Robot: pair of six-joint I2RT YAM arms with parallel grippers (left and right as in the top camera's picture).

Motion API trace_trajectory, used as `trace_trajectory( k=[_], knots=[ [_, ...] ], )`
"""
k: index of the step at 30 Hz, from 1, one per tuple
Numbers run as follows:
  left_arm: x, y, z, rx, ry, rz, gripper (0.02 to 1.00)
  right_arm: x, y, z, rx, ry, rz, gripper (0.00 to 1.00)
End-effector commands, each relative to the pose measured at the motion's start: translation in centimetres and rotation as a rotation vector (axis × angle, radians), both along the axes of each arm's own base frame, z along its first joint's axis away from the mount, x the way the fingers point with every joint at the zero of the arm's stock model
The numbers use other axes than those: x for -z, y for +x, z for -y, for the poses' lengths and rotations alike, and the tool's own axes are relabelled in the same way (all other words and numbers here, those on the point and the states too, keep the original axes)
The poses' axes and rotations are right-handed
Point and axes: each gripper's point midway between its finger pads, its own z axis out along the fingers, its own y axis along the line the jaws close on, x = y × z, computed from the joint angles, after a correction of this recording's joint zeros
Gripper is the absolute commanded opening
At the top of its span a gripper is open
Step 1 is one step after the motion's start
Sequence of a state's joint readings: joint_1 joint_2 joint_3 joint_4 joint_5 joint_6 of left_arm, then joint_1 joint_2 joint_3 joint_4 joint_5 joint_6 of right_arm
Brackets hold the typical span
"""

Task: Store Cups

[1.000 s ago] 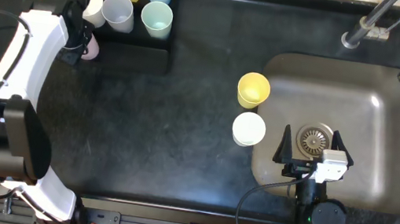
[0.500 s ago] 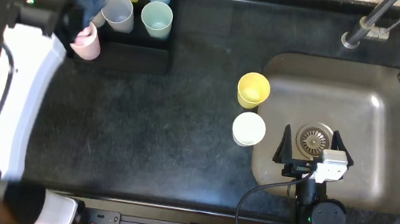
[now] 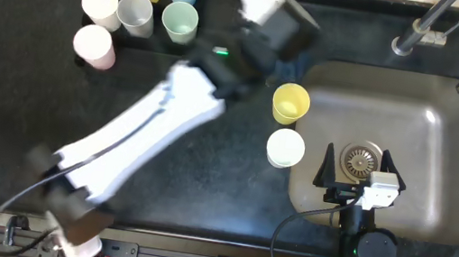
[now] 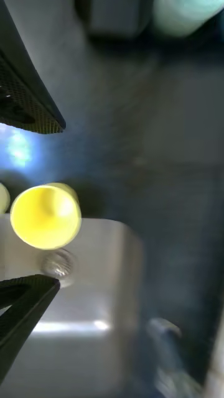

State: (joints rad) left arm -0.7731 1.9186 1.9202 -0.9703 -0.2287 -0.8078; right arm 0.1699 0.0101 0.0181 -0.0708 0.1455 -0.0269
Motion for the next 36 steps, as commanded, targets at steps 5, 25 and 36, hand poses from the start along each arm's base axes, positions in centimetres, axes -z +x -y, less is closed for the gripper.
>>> trace_trajectory(
  k=[5,25,36],
  knots=[
    [6.5,-1.7,1.5,0.07,0.082,-0.183,0.739,0.4,0.1,0.2,0.008,-0.004,-0.001,0.998],
    [14.2,-1.0,2.4,0.084,0.133,-0.305,0.476,0.4,0.1,0.2,0.008,-0.004,-0.001,0.998],
    [8.7,1.5,0.9,0.05,0.103,-0.148,0.034,0.4,0.1,0.2,0.008,-0.003,-0.001,0.998]
  ],
)
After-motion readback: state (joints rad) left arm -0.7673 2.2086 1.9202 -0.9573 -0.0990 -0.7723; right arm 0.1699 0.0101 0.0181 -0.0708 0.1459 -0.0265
